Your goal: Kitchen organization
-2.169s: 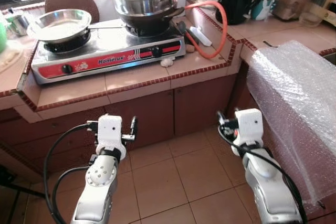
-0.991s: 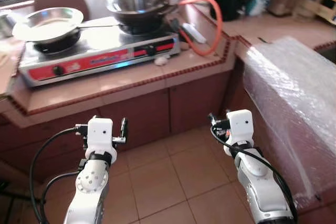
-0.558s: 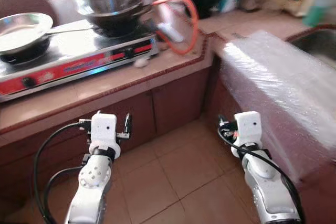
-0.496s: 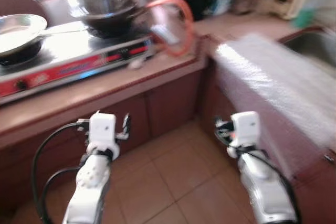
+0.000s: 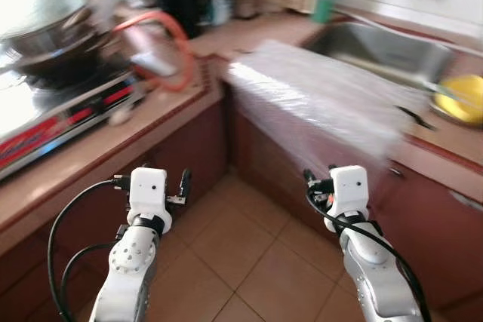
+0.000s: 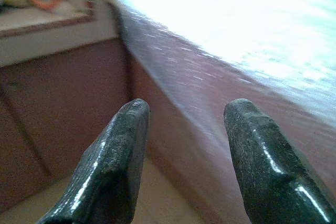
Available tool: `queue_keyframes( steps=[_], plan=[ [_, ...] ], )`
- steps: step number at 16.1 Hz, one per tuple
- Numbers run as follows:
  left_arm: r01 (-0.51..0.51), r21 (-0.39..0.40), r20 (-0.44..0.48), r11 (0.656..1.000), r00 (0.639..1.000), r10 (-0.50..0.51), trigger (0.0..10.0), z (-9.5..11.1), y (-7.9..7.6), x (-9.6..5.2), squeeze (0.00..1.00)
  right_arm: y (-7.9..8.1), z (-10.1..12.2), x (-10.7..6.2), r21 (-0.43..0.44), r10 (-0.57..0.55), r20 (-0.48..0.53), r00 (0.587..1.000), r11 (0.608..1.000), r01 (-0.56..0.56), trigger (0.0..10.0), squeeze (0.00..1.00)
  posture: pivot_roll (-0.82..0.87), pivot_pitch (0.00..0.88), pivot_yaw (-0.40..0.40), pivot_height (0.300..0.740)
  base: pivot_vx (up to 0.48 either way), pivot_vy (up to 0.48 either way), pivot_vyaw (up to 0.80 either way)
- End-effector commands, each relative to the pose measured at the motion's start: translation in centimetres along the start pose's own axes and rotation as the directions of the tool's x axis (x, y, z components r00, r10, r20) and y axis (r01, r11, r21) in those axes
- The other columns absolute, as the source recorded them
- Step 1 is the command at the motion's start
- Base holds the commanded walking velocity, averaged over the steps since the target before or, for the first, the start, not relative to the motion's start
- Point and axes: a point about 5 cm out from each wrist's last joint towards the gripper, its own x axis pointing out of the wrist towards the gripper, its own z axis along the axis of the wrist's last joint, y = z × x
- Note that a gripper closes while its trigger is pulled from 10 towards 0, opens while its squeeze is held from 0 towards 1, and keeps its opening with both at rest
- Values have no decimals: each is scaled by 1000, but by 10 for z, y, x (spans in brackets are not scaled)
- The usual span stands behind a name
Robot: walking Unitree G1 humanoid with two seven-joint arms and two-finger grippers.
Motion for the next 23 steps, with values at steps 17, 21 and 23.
queue_keyframes(
  steps=[17,21,23],
  plan=[
    [70,14,26,997,997,-70,10000,5,-11,7,0,-3,8,-4,15,-32,29,999,999,31,10000,0,-185,94,106,740,0,0,-556],
    [63,3,18,998,998,-63,10000,4,-10,7,0,-3,5,-4,16,-34,16,999,999,34,10000,0,-184,94,105,740,0,0,-788],
    [68,0,16,998,998,-68,10000,4,-11,6,0,-2,6,-4,15,-34,17,999,999,33,10000,0,-185,96,106,740,0,0,-788]
  ],
)
